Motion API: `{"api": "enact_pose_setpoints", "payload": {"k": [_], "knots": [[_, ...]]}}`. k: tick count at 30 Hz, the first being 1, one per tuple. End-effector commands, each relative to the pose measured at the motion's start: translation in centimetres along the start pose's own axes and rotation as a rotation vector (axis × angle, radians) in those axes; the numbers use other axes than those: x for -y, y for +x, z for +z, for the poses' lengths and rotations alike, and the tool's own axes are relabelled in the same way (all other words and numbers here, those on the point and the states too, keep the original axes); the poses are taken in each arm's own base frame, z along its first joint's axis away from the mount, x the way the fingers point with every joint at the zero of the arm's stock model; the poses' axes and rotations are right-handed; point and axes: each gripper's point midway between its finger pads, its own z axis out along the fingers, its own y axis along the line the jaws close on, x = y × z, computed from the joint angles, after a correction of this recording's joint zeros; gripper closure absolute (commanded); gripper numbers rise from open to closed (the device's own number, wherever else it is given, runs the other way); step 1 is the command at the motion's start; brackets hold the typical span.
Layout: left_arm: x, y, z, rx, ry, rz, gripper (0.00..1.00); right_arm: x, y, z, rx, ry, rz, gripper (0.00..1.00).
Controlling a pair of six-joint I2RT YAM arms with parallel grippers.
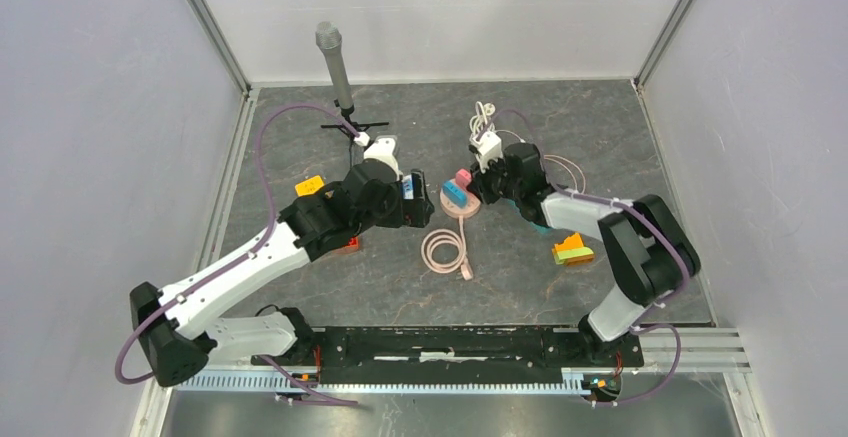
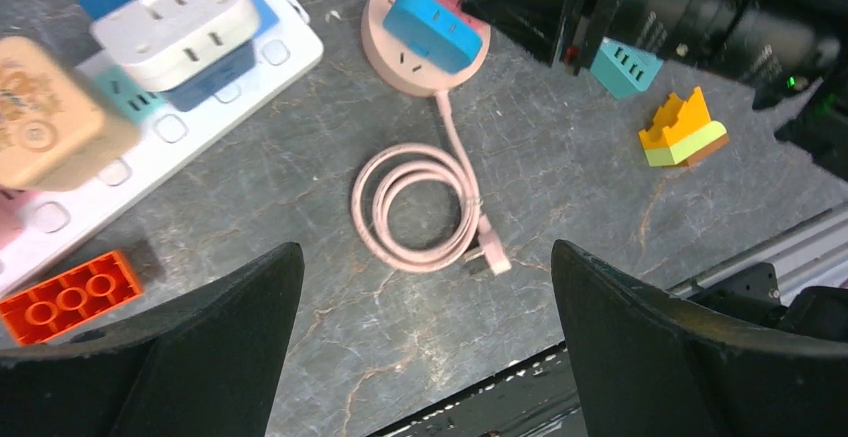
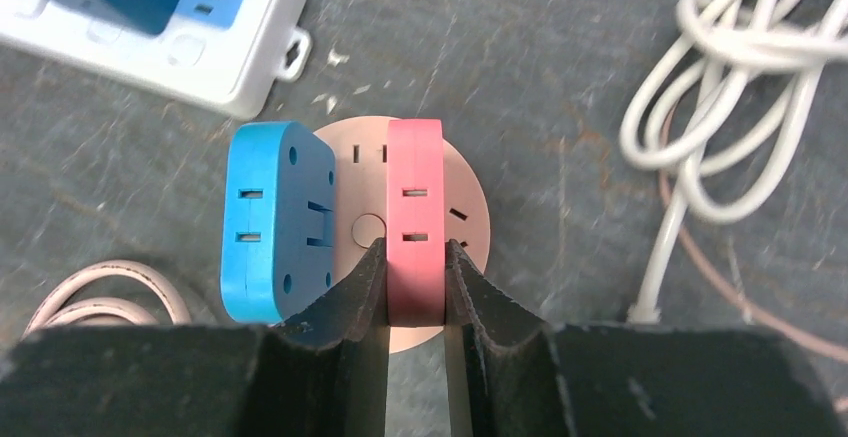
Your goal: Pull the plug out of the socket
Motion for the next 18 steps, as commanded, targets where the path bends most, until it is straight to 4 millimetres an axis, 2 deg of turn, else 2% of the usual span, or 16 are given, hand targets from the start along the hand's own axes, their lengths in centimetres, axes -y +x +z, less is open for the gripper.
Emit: {"api": "enact_pose_setpoints", "payload": {"k": [1,5,10,13,18], "knots": [[2.8,-1.2,1.2,0.005,0.077,-0.077,0.01,-0.3,-0.3,-2.9,0.062,0.100,0.122,0.82],[3.1,0.2,3.2,-0.051,0.060,-0.095,0.04,-0.6,1.6,-5.2,0.036,0.162,0.200,0.80],[4.7,1.9,5.5,-0.112,0.117,-0.138,0.07,-1.8,4.0,-6.8,0.017,0.172,0.251,0.76],[5.2,2.8,6.6,-0.146,0.134,-0.129,0.10,-2.3,3.9,-6.9,0.005,0.147,0.224,0.58],[5.2,2.9,7.7,-0.148,0.118,-0.113,0.10,-1.3,2.9,-6.5,-0.035,0.182,0.187,0.49]]}}
